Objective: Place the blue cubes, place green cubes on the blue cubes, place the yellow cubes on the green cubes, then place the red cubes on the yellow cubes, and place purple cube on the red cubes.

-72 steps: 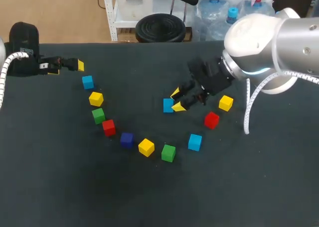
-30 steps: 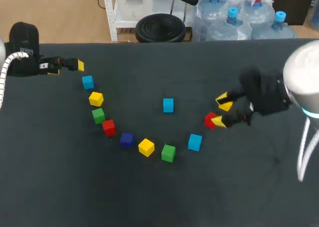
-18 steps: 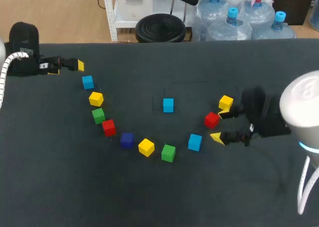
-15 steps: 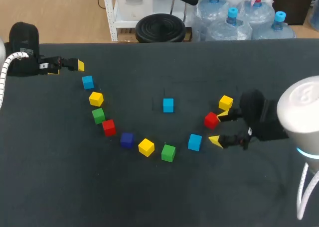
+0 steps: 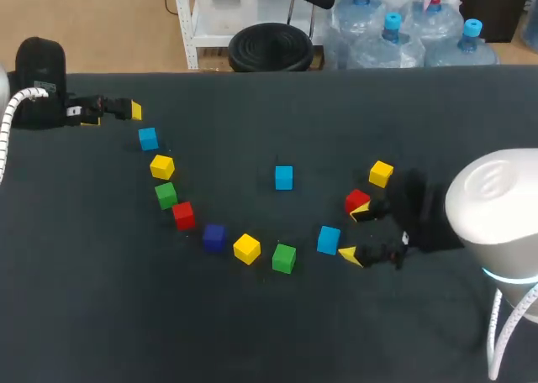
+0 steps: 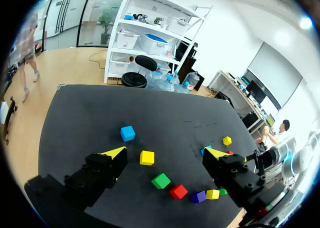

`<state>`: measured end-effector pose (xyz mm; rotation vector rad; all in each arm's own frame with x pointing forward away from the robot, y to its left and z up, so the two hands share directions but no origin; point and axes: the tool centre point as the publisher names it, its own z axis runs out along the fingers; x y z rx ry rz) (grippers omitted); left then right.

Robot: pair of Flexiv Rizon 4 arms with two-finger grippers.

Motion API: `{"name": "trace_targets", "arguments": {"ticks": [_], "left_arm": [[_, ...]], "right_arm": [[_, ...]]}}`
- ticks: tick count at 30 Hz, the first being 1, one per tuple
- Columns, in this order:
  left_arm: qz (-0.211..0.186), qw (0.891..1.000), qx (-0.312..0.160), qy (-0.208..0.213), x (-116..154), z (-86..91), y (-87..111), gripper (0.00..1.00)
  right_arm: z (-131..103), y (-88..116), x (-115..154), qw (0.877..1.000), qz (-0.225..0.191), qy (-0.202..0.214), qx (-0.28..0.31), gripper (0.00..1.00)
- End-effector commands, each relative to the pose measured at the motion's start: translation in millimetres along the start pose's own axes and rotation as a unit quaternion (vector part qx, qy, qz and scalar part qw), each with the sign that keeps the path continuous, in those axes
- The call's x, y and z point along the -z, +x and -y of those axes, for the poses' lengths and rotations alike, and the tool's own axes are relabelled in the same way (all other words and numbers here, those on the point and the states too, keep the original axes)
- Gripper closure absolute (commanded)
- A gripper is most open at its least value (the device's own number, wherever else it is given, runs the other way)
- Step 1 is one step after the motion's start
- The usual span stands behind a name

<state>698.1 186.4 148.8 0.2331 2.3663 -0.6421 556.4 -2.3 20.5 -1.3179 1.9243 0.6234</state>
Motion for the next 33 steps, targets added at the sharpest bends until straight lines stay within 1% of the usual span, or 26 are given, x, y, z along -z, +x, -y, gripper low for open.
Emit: {"name": "trace_targets", "arguments": {"ticks": [1, 6, 10, 14, 18, 21, 24, 28, 33], "left_arm": [[-0.003, 1.0, 0.001, -0.003, -0.4, 1.1, -1.5, 0.0], [-0.003, 1.0, 0.001, -0.003, -0.4, 1.1, -1.5, 0.0], [-0.003, 1.0, 0.001, -0.003, -0.4, 1.1, -1.5, 0.0], [-0.003, 1.0, 0.001, -0.003, -0.4, 1.1, -1.5, 0.0], [-0.003, 1.0, 0.001, -0.003, -0.4, 1.1, -1.5, 0.0], [-0.003, 1.0, 0.001, -0.003, -0.4, 1.1, -1.5, 0.0], [-0.003, 1.0, 0.001, -0.003, -0.4, 1.1, -1.5, 0.0], [-0.003, 1.0, 0.001, -0.003, -0.4, 1.1, -1.5, 0.0], [-0.003, 1.0, 0.001, -0.003, -0.4, 1.1, -1.5, 0.0]], "right_arm": [[-0.2, 0.9, -12.4, 1.0, -0.005, 0.0, -0.002, 0.21], [-2.9, 0.4, -20.3, 1.0, -0.01, -0.001, -0.002, 0.21], [-1.8, -1.4, -25.8, 1.0, -0.01, -0.002, -0.003, 0.25], [-0.9, -0.1, -30.7, 1.0, -0.011, -0.006, -0.005, 0.25], [-1.1, 1.9, -33.3, 1.0, -0.013, -0.011, -0.004, 0.29], [0.2, 3.0, -34.4, 1.0, -0.014, -0.012, -0.005, 0.3], [2.6, 3.1, -35.3, 1.0, -0.015, -0.01, -0.007, 0.35], [5.5, 2.7, -35.9, 1.0, -0.015, -0.005, -0.01, 0.5], [7.8, 2.5, -37.4, 1.0, -0.015, 0.0, -0.013, 0.53]]}}
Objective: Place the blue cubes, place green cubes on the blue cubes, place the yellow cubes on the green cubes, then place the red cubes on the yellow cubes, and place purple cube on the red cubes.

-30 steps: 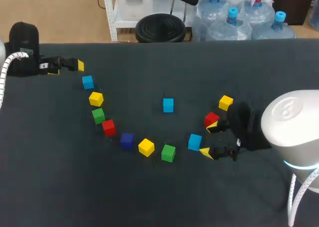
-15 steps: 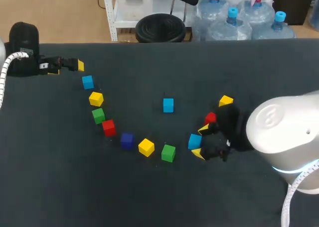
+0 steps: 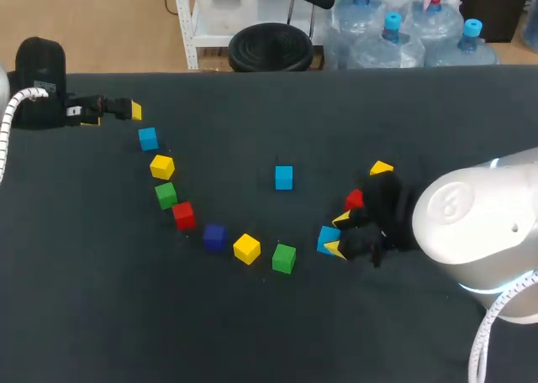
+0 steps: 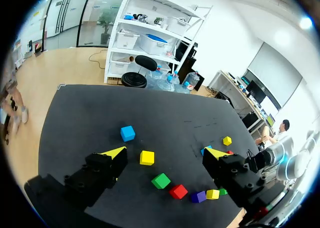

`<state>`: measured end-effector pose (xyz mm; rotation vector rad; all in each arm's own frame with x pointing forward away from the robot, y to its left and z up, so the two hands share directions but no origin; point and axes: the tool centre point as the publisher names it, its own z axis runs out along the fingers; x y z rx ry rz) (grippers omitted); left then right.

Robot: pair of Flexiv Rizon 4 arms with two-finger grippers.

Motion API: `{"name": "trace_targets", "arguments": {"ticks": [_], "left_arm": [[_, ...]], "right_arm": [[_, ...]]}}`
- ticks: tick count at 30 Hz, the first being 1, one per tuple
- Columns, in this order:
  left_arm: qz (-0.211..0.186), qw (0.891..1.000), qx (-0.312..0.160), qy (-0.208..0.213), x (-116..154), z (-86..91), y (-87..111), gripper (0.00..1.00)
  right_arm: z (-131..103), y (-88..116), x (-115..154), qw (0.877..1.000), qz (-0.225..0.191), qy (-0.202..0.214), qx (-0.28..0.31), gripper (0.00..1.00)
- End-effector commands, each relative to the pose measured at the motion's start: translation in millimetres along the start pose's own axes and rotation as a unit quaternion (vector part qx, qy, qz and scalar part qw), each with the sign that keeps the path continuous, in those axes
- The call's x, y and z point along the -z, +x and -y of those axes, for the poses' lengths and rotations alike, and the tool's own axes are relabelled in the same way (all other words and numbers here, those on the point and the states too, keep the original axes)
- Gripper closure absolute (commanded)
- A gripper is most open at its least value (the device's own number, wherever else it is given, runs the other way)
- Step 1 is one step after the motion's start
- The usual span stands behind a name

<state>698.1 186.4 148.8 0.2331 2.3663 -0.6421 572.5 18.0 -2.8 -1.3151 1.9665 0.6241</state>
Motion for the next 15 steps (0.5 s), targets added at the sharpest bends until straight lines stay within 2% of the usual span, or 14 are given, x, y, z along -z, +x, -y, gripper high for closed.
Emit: {"name": "trace_targets", "arguments": {"ticks": [1, 4, 6, 8, 9, 15], "left_arm": [[-0.003, 1.0, 0.001, -0.003, -0.4, 1.1, -1.5, 0.0], [-0.003, 1.0, 0.001, -0.003, -0.4, 1.1, -1.5, 0.0], [-0.003, 1.0, 0.001, -0.003, -0.4, 1.1, -1.5, 0.0], [-0.003, 1.0, 0.001, -0.003, -0.4, 1.1, -1.5, 0.0], [-0.003, 1.0, 0.001, -0.003, -0.4, 1.1, -1.5, 0.0], [-0.003, 1.0, 0.001, -0.003, -0.4, 1.1, -1.5, 0.0]], "right_arm": [[0.6, -0.1, -3.9, 1.0, 0.0, 0.003, -0.001, 0.54], [1.1, -0.2, -4.3, 1.0, 0.0, 0.005, -0.001, 0.61], [1.6, -0.3, -4.2, 1.0, 0.0, 0.005, -0.001, 0.74], [2.6, -0.9, -3.1, 1.0, 0.0, 0.006, 0.0, 0.94], [3.3, -1.5, -2.3, 1.0, 0.0, 0.007, 0.001, 1.0], [11.4, -7.6, 5.3, 1.0, -0.001, 0.008, 0.014, 1.0]]}}
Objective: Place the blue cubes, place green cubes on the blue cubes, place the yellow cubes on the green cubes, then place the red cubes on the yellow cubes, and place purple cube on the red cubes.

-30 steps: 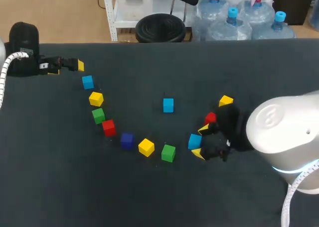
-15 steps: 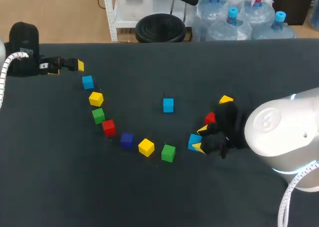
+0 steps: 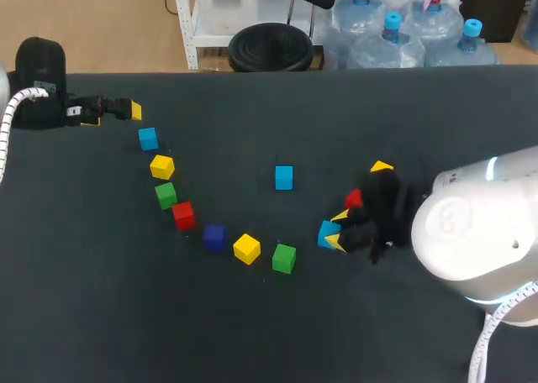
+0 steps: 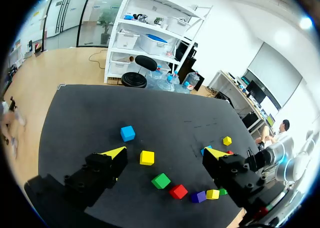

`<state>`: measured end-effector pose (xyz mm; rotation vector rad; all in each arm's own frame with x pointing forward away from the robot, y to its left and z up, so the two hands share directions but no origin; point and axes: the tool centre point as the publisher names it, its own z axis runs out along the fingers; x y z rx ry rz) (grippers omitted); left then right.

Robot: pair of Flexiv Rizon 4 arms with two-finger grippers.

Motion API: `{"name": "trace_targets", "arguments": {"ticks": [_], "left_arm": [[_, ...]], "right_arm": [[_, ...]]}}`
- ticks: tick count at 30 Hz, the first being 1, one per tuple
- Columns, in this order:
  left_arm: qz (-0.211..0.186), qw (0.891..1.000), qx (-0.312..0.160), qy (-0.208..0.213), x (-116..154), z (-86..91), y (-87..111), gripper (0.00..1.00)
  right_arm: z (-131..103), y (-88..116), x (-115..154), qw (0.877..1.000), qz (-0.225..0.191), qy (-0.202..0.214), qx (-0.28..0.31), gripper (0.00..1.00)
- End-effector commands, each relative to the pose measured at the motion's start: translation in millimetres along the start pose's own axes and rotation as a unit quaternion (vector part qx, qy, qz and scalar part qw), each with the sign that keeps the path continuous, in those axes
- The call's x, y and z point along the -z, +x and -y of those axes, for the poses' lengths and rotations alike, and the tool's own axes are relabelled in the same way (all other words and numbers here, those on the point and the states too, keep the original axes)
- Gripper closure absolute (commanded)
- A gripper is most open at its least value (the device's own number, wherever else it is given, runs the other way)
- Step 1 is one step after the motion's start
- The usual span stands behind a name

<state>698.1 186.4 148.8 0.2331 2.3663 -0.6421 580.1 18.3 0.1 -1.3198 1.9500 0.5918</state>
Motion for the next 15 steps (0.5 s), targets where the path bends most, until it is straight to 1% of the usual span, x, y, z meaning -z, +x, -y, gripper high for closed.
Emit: {"name": "trace_targets", "arguments": {"ticks": [1, 4, 7, 11, 15], "left_arm": [[-0.003, 1.0, 0.001, -0.003, -0.4, 1.1, -1.5, 0.0], [-0.003, 1.0, 0.001, -0.003, -0.4, 1.1, -1.5, 0.0], [-0.003, 1.0, 0.001, -0.003, -0.4, 1.1, -1.5, 0.0], [-0.003, 1.0, 0.001, -0.003, -0.4, 1.1, -1.5, 0.0], [-0.003, 1.0, 0.001, -0.003, -0.4, 1.1, -1.5, 0.0]], "right_arm": [[7.3, -5.1, 7.3, 1.0, -0.002, -0.003, 0.005, 1.0], [16.7, -11.5, 11.4, 1.0, 0.0, -0.011, 0.018, 1.0], [26.6, -18.2, 13.7, 0.999, 0.002, -0.032, 0.043, 1.0], [41.8, -27.4, 14.3, 0.994, 0.0, -0.073, 0.078, 1.0], [57.3, -34.7, 11.4, 0.991, -0.006, -0.092, 0.095, 1.0]]}}
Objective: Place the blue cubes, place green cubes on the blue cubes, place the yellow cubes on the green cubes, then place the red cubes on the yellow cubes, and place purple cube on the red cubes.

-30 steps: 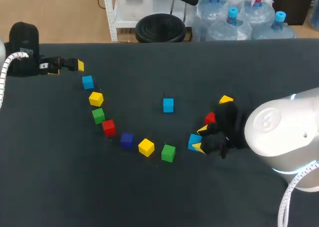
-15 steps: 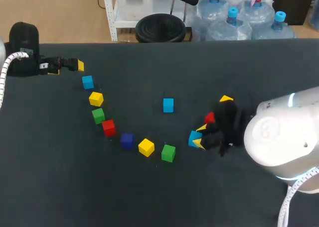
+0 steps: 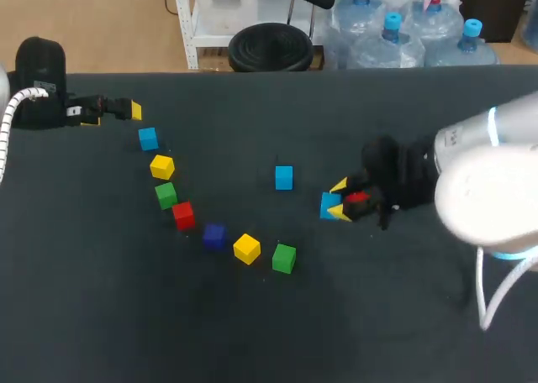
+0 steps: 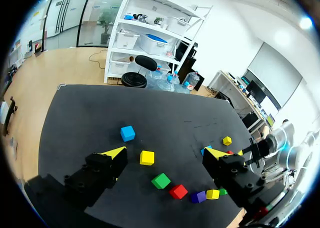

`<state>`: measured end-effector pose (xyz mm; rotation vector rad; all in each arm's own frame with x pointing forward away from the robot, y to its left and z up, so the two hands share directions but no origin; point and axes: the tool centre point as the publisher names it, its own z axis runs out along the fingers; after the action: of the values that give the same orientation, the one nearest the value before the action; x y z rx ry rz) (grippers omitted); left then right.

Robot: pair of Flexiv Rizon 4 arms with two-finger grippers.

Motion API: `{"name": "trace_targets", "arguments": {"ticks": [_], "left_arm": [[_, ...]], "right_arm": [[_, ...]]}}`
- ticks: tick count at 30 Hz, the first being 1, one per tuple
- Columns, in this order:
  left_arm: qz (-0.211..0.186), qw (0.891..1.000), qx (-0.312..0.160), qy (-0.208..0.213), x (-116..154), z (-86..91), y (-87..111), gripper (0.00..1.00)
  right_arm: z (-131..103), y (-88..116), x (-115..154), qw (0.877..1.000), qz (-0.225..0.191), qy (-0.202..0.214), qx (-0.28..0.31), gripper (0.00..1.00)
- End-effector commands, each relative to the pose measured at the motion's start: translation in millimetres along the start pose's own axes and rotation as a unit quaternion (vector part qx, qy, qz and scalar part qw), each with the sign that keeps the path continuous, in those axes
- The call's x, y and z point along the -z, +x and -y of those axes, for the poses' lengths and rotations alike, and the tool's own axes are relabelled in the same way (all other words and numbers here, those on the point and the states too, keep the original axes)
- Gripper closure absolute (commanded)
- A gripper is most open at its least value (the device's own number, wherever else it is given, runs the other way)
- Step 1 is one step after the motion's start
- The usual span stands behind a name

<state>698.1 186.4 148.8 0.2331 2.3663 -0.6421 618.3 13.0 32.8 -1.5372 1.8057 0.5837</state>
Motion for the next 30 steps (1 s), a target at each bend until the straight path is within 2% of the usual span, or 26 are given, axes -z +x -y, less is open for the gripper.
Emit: {"name": "trace_targets", "arguments": {"ticks": [1, 6, 20, 30], "left_arm": [[-0.003, 1.0, 0.001, -0.003, -0.4, 1.1, -1.5, 0.0], [-0.003, 1.0, 0.001, -0.003, -0.4, 1.1, -1.5, 0.0], [-0.003, 1.0, 0.001, -0.003, -0.4, 1.1, -1.5, 0.0], [-0.003, 1.0, 0.001, -0.003, -0.4, 1.1, -1.5, 0.0]], "right_arm": [[23.9, -1.3, -1.8, 0.999, 0.003, -0.054, 0.005, 1.0], [36.9, -3.7, -10.6, 0.998, 0.002, -0.068, 0.007, 1.0], [48.9, -11.0, -42.3, 0.997, 0.001, -0.072, 0.001, 1.0], [59.4, -4.4, -51.4, 0.997, -0.003, -0.073, 0.009, 1.0]]}}
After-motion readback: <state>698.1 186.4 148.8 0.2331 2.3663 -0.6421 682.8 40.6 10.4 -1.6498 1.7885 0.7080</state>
